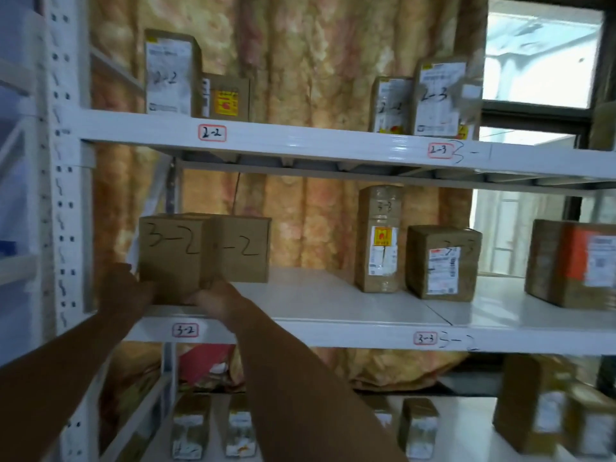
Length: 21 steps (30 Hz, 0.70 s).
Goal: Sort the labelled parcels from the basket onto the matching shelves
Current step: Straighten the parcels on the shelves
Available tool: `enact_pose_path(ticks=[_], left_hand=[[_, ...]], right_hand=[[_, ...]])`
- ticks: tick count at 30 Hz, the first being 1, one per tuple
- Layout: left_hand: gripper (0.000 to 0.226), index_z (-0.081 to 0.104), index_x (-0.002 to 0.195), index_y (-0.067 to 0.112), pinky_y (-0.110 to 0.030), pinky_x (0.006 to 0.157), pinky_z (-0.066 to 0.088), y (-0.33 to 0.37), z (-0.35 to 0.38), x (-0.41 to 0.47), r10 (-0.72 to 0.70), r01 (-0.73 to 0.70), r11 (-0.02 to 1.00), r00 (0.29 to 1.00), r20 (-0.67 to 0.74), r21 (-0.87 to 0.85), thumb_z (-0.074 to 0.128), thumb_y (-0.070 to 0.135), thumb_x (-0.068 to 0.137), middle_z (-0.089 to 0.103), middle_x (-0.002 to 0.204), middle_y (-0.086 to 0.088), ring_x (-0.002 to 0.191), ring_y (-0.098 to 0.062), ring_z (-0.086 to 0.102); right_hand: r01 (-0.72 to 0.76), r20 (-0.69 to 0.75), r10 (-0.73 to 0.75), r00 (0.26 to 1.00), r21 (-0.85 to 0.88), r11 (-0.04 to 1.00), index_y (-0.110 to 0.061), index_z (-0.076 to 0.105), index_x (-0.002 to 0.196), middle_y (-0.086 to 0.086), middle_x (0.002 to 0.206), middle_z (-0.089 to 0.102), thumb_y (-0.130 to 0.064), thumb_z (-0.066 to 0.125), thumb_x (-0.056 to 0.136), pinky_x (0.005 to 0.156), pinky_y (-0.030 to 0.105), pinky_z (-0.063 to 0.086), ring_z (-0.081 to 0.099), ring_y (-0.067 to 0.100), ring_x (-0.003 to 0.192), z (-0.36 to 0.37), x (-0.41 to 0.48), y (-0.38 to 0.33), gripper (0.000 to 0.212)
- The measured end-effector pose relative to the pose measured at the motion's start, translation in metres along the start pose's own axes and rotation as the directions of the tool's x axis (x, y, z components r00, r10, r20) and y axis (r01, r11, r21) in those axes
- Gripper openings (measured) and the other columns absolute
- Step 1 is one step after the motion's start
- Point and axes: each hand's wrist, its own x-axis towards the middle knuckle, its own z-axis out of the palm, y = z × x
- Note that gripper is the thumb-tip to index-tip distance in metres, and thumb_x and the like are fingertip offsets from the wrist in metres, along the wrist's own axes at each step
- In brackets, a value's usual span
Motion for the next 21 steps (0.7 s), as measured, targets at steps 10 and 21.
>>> enact_pose_path(ticks=[10,21], left_hand=[[0.042,0.051,0.119,0.005,-0.055,0.078,0.052,0.195,0.043,-0.247,0.379,-0.373,0.862,0.924,0.052,0.344,0.069,0.030,0.091,0.057,0.112,-0.023,0.099,-0.046,0.058],[0.074,0.046,0.139,0.006,-0.049,0.098,0.048,0.315,0.237,-0.386,0.237,-0.397,0.807,0.896,0.376,0.436,0.064,0.059,0.090,0.047,0.136,-0.019,0.127,-0.039,0.048]], right_hand=[[-0.035,-0.109,0.002,0.994,-0.298,0.954,-0.008,0.028,0.160,0.015,0.160,0.040,-0.035,0.063,0.099,0.107,0.039,0.047,0.047,0.034,0.139,-0.128,-0.096,0.032,0.075],[-0.220,-0.369,-0.143,0.918,-0.776,0.590,-0.014,0.050,0.142,0.013,0.138,0.057,-0.051,0.052,0.100,0.105,0.048,0.046,0.054,0.035,0.128,-0.355,-0.230,0.121,0.056]])
